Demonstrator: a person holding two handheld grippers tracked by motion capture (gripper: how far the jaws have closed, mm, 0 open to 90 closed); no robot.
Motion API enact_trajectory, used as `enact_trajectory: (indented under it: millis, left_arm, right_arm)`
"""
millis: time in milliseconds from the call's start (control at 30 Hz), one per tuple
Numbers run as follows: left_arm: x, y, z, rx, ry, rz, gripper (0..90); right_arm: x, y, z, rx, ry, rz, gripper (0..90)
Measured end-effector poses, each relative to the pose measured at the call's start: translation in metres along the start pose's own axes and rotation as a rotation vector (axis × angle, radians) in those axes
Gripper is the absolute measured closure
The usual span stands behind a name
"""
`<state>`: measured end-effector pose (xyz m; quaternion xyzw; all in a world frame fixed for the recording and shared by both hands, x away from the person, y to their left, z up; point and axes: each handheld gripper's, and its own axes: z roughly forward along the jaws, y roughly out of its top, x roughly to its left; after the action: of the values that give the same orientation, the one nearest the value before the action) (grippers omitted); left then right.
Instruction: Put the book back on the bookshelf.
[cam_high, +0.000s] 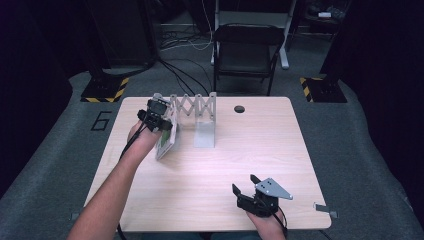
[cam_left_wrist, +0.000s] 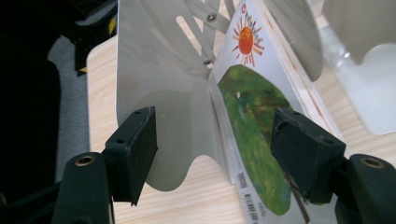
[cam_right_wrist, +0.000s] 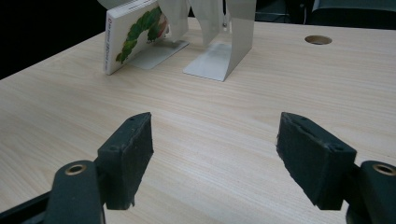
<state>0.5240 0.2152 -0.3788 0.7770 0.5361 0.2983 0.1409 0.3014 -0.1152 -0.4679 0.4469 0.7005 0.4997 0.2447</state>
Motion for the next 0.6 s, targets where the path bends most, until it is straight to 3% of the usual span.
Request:
enact_trajectory:
  millis: [33,100,133,200,233,267,367,467,600]
  left_arm:
    - [0.001,0.0,0.0,-0.006,-0.032,-0.015,26.7]
    - [-0.005,0.0,-0.003,-0.04,-0.04,-0.007,26.8]
    - [-0.011,-0.001,-0.006,-0.049,-0.078,-0.011,26.8]
    - [-0.02,-0.002,-0.011,-0.074,-0.104,0.004,27.1]
    - [-0.026,-0.003,-0.014,-0.075,-0.12,0.048,28.2]
    - [-0.031,-0.005,-0.016,-0.081,-0.131,0.054,28.5]
    - [-0.039,-0.009,-0.019,-0.034,-0.174,0.054,28.6]
    - [-0.04,-0.018,-0.022,-0.033,-0.212,0.003,29.5]
    - [-0.037,-0.034,-0.021,-0.047,-0.223,-0.051,31.3]
  right_arm:
    - [0.0,0.0,0.0,0.0,-0.001,0.005,26.7]
    - [-0.001,0.0,0.001,0.001,-0.003,0.01,26.7]
    - [0.0,0.0,0.001,0.005,-0.005,0.008,26.7]
    - [0.0,-0.001,0.002,0.006,-0.004,0.005,26.7]
    - [0.0,-0.001,0.002,0.009,-0.009,0.004,26.9]
    - [-0.001,-0.001,0.002,0.01,-0.005,0.003,27.1]
    - [-0.001,-0.001,0.001,0.006,-0.003,0.006,27.4]
    - [-0.001,0.0,0.0,0.007,0.0,0.006,27.6]
    - [0.0,0.0,0.001,0.003,-0.001,0.011,27.9]
